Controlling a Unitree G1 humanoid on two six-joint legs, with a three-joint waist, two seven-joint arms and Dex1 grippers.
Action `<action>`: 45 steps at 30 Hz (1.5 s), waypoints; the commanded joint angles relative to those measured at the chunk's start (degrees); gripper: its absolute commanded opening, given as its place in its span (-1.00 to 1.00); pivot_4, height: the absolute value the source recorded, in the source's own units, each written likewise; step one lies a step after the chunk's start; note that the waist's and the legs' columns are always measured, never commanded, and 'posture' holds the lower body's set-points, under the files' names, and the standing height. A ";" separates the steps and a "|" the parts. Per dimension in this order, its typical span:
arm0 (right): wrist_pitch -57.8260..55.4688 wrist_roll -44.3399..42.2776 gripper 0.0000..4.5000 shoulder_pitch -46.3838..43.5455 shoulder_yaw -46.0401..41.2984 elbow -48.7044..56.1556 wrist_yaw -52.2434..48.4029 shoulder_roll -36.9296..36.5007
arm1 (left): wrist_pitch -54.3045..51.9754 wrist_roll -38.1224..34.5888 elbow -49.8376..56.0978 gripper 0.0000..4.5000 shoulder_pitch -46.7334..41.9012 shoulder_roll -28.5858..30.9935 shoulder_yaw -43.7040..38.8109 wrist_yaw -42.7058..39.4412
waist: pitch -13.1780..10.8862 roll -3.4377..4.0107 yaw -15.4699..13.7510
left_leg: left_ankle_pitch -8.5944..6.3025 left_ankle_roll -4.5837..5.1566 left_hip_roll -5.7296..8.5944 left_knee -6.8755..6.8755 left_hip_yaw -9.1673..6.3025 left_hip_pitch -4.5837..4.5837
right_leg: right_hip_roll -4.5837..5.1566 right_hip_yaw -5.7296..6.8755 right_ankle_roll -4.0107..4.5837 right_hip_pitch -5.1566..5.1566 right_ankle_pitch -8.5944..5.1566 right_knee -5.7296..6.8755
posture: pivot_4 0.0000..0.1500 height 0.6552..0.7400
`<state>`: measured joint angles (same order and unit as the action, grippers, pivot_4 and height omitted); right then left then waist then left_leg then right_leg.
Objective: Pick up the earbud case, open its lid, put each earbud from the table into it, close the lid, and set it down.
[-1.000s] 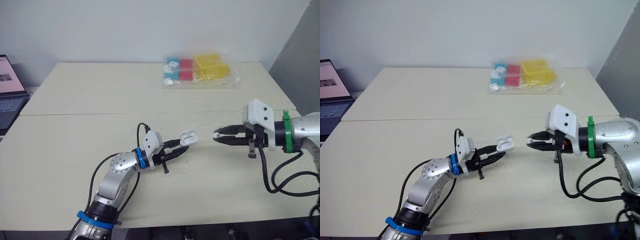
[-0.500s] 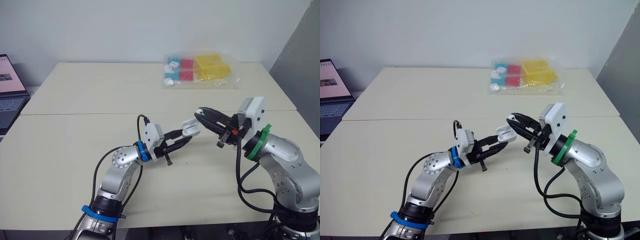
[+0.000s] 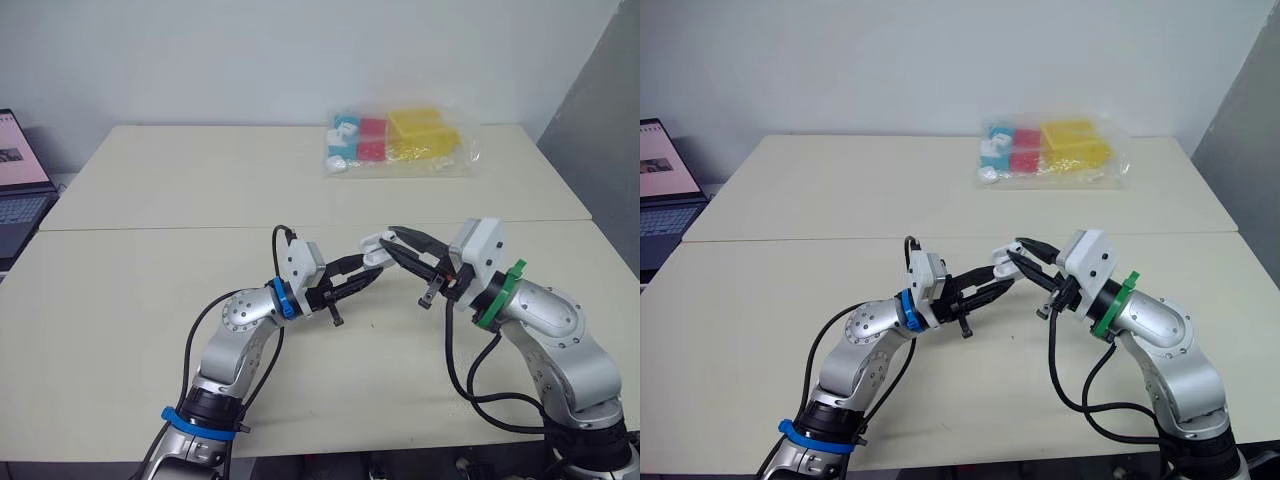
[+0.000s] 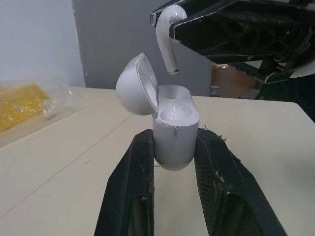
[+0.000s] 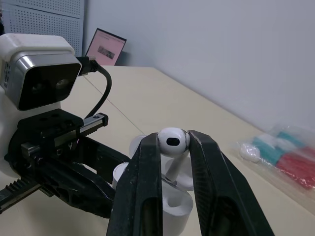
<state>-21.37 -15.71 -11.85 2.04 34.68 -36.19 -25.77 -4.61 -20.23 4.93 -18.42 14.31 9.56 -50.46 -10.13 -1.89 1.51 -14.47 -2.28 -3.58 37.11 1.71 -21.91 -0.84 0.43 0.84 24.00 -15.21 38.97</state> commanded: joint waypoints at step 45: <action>-4.46 -8.46 0.75 2.87 -5.17 5.04 -0.29 -6.64 | 0.29 -0.09 3.74 -0.66 -0.14 -0.56 0.59 1.51 | -0.01 -0.01 -0.02 | 0.00 0.00 0.00 -0.02 0.02 0.01 | 0.01 -0.02 0.00 0.01 0.00 -0.02 | 1.00 1.00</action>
<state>-24.69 -21.85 -8.57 -0.61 36.28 -36.38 -31.47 -5.69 -20.09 6.57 -17.90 14.02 10.54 -49.31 -10.13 -1.90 1.50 -14.47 -2.28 -3.58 37.09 1.73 -21.90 -0.84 0.41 0.84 24.00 -15.21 38.94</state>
